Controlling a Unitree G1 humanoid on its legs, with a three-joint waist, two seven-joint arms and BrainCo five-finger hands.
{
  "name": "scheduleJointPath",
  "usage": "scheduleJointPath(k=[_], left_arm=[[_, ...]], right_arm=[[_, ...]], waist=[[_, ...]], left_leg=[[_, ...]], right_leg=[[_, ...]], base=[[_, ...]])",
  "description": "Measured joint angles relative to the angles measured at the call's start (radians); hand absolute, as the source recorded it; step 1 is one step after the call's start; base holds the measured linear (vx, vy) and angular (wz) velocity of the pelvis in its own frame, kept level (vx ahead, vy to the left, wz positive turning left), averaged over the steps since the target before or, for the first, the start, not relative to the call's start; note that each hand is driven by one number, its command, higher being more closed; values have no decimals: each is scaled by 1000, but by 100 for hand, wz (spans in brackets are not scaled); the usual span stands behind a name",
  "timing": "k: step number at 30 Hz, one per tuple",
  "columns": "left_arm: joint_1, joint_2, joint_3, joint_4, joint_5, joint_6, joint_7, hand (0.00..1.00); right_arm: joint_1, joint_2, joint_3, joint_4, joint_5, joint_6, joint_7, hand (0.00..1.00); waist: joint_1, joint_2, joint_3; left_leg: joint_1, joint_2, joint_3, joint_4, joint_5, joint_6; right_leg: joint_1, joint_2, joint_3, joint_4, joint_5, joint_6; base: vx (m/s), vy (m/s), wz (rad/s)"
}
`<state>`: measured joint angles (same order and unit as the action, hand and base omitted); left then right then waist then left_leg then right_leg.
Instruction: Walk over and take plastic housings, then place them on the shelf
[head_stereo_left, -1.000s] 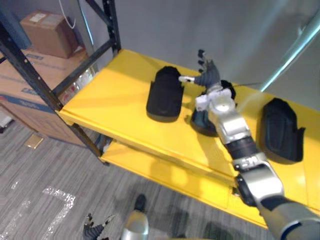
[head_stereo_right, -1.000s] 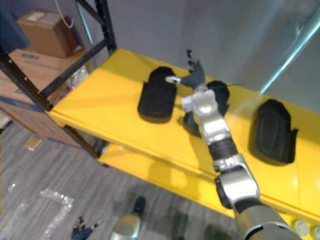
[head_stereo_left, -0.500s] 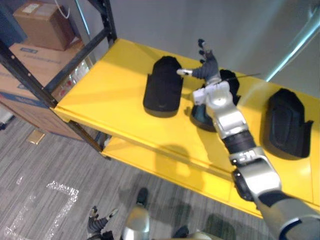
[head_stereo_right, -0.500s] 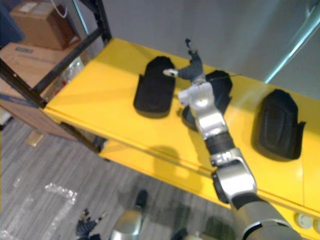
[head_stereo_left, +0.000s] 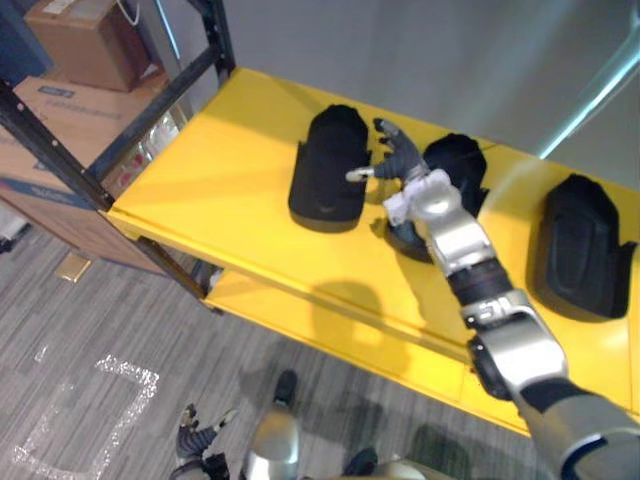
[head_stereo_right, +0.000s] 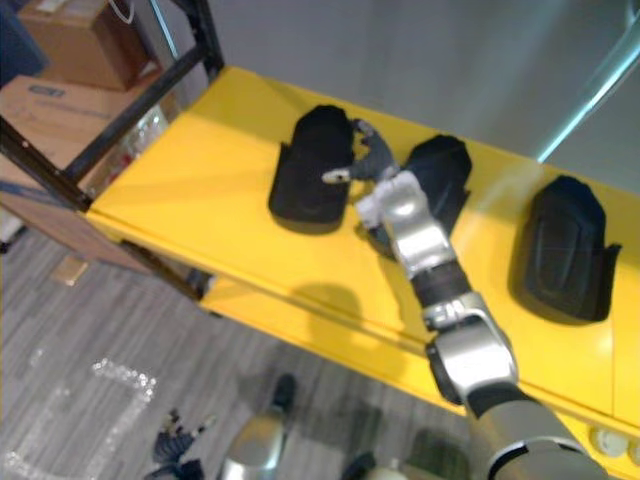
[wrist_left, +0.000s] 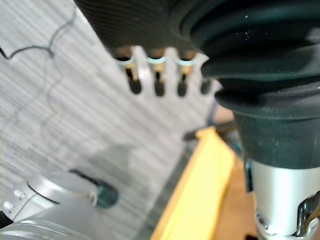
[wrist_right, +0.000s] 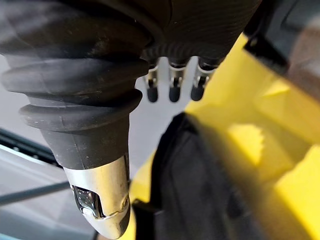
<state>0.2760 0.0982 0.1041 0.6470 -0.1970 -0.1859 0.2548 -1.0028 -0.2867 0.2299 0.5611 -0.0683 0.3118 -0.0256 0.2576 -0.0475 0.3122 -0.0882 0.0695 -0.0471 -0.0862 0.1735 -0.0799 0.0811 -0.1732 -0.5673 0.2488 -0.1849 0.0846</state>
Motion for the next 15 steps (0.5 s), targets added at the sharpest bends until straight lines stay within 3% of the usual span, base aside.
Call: scheduleJointPath(k=[9, 15], left_arm=[[0, 12, 0, -1, 0, 15, 0, 0], [0, 12, 0, -3, 0, 15, 0, 0]], right_arm=[[0, -34, 20, -2, -47, 1, 38, 0], [0, -54, 42, -13, -63, 2, 113, 0]], waist=[[-1, -7, 4], [-2, -8, 3]], left_leg=[[0, 3, 13, 0, 0, 0], [2, 5, 21, 0, 0, 1]], right_leg=[[-9, 0, 14, 4, 1, 0], [-11, 0, 21, 4, 1, 1]], base=[[-17, -29, -4], [-15, -37, -3]])
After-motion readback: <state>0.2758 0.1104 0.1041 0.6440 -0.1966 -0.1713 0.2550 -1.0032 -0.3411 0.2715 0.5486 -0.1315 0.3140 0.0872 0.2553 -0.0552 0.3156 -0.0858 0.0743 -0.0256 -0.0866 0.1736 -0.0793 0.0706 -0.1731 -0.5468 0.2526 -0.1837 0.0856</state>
